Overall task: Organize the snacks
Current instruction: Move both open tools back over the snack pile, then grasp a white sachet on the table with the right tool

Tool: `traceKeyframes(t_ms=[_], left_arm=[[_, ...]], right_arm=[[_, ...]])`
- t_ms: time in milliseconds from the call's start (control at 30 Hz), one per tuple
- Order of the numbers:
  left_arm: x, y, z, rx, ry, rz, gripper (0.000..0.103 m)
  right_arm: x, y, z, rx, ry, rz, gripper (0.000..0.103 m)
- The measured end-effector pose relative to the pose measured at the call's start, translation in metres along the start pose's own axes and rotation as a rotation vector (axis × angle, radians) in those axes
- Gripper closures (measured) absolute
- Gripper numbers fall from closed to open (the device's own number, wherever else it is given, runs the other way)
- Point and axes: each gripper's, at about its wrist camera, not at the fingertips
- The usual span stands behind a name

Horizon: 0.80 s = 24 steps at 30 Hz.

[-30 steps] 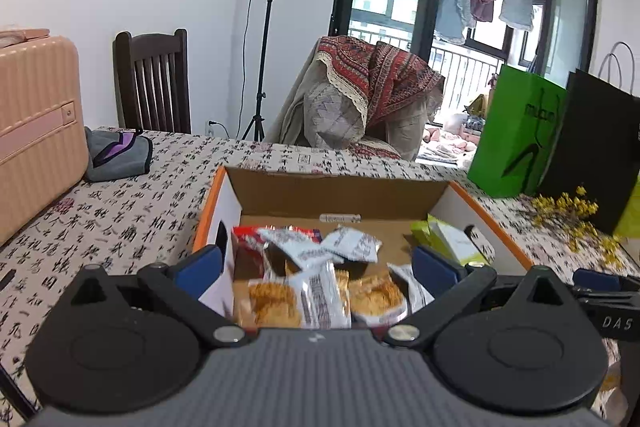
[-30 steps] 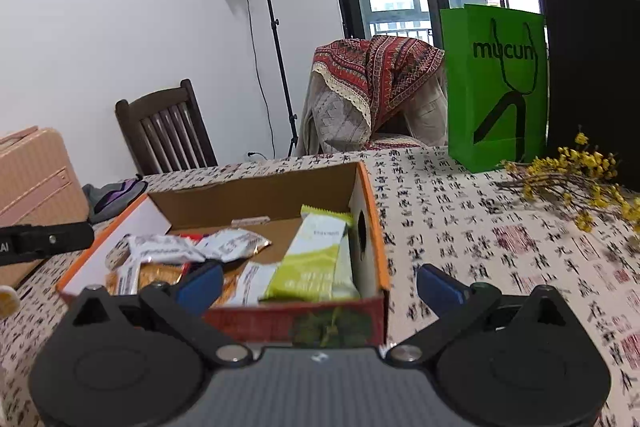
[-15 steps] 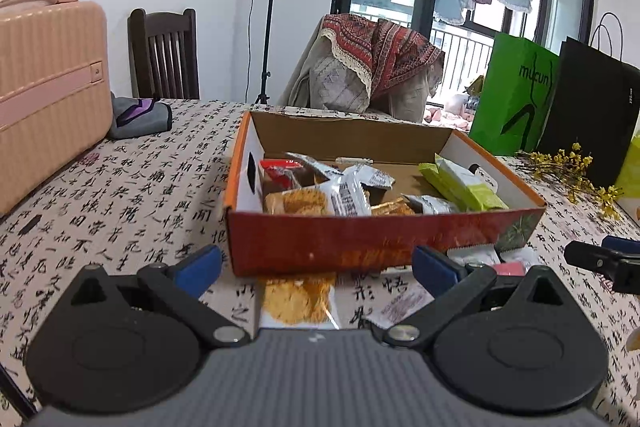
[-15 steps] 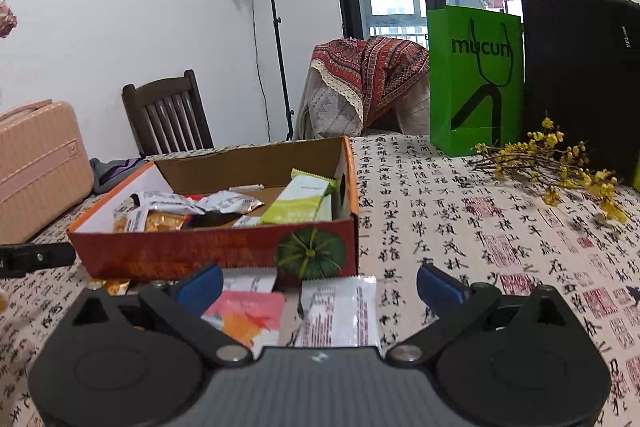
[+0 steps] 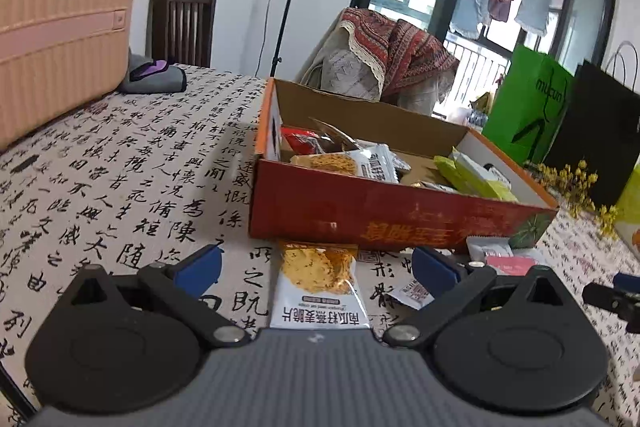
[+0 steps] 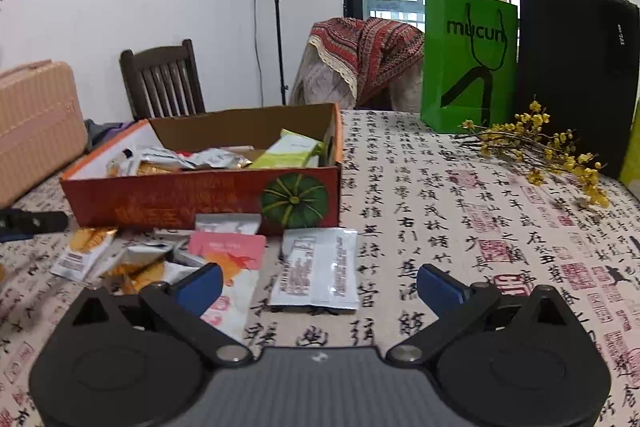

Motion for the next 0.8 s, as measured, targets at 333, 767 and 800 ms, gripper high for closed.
traceKeyframes(t_ms=[333,767,800], left_arm=[[0.001,0.008,0.002,0.026,0.000,-0.013,0.000],[0.000,0.012,0.003,0.055,0.010,-0.025,0.000],[0.000,0.013,0.003,0.057,0.011,-0.026,0.000]], right_arm=[[-0.039,0.005,0.001,0.018,0.100,0.059,0.001],[-0.084,0.006,0.004,0.011,0.157,0.062,0.026],[-0.084,0.005,0.004,0.001,0.151,0.053,0.031]])
Point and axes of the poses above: each gripper's, at about its wrist camera, not at the fingertips, and x roughly against the way its jaws point, y to its left, z to its underside, and after that the axes turned 13 degrees about -y, right-handed
